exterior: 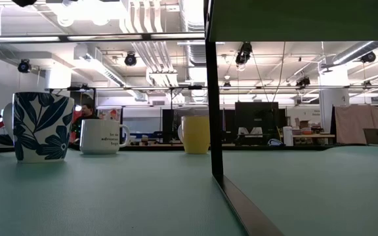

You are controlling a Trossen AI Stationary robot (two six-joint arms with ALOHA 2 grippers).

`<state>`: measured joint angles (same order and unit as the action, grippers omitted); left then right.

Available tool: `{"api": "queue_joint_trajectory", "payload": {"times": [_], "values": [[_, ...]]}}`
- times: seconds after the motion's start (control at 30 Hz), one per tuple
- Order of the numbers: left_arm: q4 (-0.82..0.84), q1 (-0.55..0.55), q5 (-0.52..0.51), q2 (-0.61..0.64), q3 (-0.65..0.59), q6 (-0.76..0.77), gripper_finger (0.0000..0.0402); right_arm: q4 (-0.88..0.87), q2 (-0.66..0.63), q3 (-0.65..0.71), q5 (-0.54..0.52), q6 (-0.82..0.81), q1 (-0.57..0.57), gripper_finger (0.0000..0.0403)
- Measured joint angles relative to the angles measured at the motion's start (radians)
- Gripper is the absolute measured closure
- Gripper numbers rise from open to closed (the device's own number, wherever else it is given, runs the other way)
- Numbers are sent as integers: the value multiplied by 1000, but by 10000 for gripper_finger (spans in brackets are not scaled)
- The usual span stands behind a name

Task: Place coffee mugs
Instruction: Put the white mug on the shelf

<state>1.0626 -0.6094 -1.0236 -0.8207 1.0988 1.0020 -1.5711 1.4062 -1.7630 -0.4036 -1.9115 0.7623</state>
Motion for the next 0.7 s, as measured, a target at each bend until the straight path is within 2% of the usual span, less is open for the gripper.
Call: {"api": "queue_joint_trajectory", "payload": {"times": [0.27,0.4,0.7], "values": [[2,125,393,-139,0,55,278,2,-34,0,-42,383,-154,344],[9,196,462,-201,0,52,278,4,-75,0,-44,523,-206,344],[3,385,530,-302,1,-12,278,5,-124,0,-53,764,-270,344]]}}
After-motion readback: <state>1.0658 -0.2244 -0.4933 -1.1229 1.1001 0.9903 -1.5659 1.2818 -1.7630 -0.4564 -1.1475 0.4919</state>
